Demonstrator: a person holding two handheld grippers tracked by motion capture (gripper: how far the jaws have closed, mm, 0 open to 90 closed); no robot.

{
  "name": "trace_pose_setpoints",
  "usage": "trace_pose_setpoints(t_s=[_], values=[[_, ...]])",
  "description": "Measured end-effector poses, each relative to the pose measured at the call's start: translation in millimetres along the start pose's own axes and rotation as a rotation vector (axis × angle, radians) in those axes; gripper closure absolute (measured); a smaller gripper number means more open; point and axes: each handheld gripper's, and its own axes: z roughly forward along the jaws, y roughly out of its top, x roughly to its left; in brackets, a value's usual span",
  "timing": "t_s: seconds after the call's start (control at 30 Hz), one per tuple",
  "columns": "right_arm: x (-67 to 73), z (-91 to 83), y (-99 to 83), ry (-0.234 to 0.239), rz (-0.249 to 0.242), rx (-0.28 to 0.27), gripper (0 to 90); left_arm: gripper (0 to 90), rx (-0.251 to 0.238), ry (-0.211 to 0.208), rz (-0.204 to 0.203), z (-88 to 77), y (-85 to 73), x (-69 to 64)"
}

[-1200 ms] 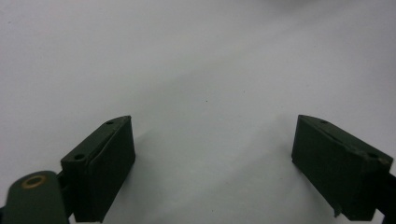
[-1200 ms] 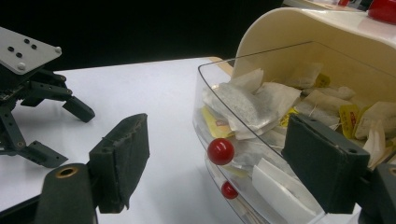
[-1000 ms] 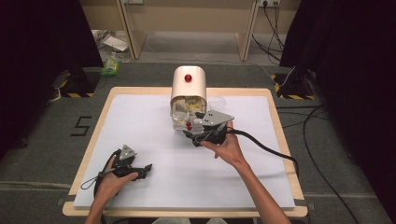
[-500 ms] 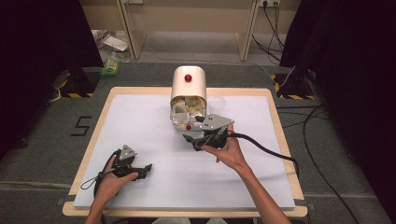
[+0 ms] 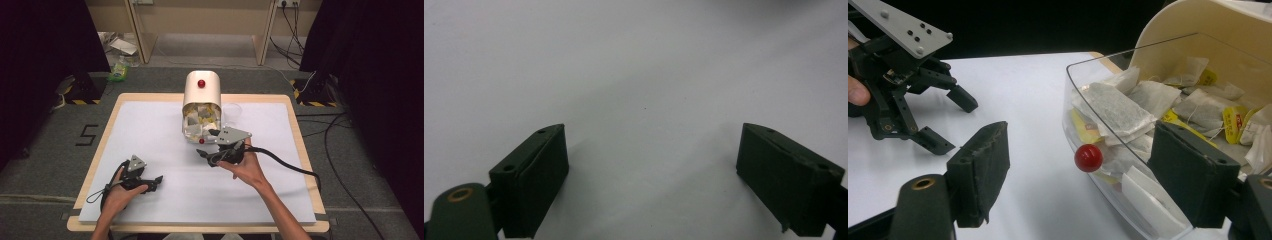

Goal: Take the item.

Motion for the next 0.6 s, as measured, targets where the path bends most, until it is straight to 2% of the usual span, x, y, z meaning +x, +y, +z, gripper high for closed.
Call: trace_pose_setpoints(t_s=[0.6], values=[[5.9, -5.7, -4.7, 0.018, -0.003, 0.005, 27.8, 12.3, 0.0, 0.0, 0.0, 0.0, 0.0, 0.0]])
